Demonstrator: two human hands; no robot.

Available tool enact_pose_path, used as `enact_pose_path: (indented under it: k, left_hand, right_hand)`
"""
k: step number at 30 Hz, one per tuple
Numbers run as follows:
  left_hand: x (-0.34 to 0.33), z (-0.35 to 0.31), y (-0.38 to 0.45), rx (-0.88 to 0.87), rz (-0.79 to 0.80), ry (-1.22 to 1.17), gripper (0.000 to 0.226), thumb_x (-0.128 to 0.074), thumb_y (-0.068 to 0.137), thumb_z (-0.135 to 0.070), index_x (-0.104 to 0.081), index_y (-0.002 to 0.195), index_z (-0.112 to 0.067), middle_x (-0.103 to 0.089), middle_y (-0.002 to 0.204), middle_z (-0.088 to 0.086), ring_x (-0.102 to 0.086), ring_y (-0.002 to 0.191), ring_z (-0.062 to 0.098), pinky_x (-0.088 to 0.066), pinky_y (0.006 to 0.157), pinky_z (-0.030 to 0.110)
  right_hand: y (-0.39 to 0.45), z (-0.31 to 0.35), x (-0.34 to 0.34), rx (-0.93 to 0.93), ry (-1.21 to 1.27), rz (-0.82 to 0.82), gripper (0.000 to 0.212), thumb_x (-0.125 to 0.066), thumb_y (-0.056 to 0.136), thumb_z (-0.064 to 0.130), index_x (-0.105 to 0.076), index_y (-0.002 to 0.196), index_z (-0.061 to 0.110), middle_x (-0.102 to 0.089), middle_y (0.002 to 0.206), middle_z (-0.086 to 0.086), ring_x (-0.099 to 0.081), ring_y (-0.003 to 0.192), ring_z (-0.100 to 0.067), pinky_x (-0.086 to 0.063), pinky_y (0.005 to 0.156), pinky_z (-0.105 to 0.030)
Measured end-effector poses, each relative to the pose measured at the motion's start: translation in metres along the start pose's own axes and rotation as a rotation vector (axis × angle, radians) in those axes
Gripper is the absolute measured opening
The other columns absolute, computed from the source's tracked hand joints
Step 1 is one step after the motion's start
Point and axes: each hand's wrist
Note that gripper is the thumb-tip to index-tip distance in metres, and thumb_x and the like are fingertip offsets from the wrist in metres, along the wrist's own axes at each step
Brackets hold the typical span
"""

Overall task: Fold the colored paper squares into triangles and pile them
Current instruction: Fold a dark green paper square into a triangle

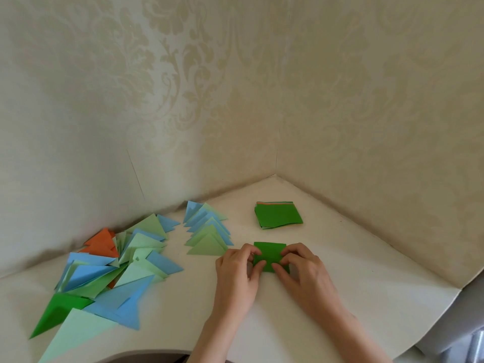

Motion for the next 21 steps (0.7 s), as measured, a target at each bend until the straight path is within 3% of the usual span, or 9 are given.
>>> enact_pose_path:
  k: [2,7,12,16,21]
  left_hand:
    - [-0.003,0.0008,0.0005,0.012,0.009,0.055,0.026,-0.077,0.077,-0.03,-0.058,0.094,-0.029,-0.053,0.073,-0.017,-0.052,0.078,0.008,-0.029,0.073,0.026]
    - [-0.0054,-0.0009,0.0012,0.05,0.023,0.103,0.032,-0.078,0.074,-0.035,-0.057,0.098,-0.029,-0.053,0.074,-0.016,-0.053,0.081,0.008,-0.02,0.073,0.025]
    - [-0.0046,-0.0025,0.0022,0.091,0.031,0.059,0.032,-0.077,0.075,-0.033,-0.055,0.099,-0.032,-0.053,0.075,-0.016,-0.051,0.083,0.005,-0.021,0.076,0.024]
    - [-0.0045,-0.0011,0.0025,0.11,0.019,0.007,0.034,-0.078,0.074,-0.026,-0.055,0.098,-0.032,-0.054,0.077,-0.016,-0.052,0.084,0.004,-0.027,0.079,0.028]
    - [-0.0013,0.0026,0.0021,0.125,0.002,-0.104,0.038,-0.078,0.072,-0.009,-0.056,0.095,-0.03,-0.057,0.078,-0.015,-0.055,0.084,0.003,-0.046,0.083,0.039]
  right_hand:
    - [0.0013,0.0007,-0.002,0.01,-0.016,-0.02,0.017,-0.074,0.081,0.03,-0.061,0.073,0.021,-0.054,0.096,0.01,-0.052,0.081,-0.002,-0.042,0.075,-0.024]
    - [0.0037,0.0032,-0.0016,-0.013,-0.005,-0.013,0.023,-0.077,0.076,0.029,-0.056,0.072,0.022,-0.049,0.091,0.011,-0.054,0.076,-0.009,-0.046,0.069,-0.025]
    - [0.0057,0.0027,-0.0007,-0.122,0.105,-0.017,0.021,-0.081,0.071,0.029,-0.06,0.072,0.025,-0.051,0.09,0.016,-0.053,0.084,-0.001,-0.039,0.071,-0.007]
    - [0.0076,0.004,-0.0006,-0.15,0.14,0.01,0.019,-0.08,0.071,0.025,-0.065,0.083,0.027,-0.051,0.092,0.017,-0.054,0.087,0.002,-0.037,0.075,-0.005]
    - [0.0069,0.0025,0.0039,-0.145,0.175,0.021,0.025,-0.079,0.072,0.01,-0.068,0.089,0.024,-0.053,0.094,0.015,-0.053,0.092,0.005,-0.035,0.077,-0.002]
Point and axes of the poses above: each hand's wrist, its own y-axis towards the middle knuckle, its own x-axis out of the back of the hand, z = x × y
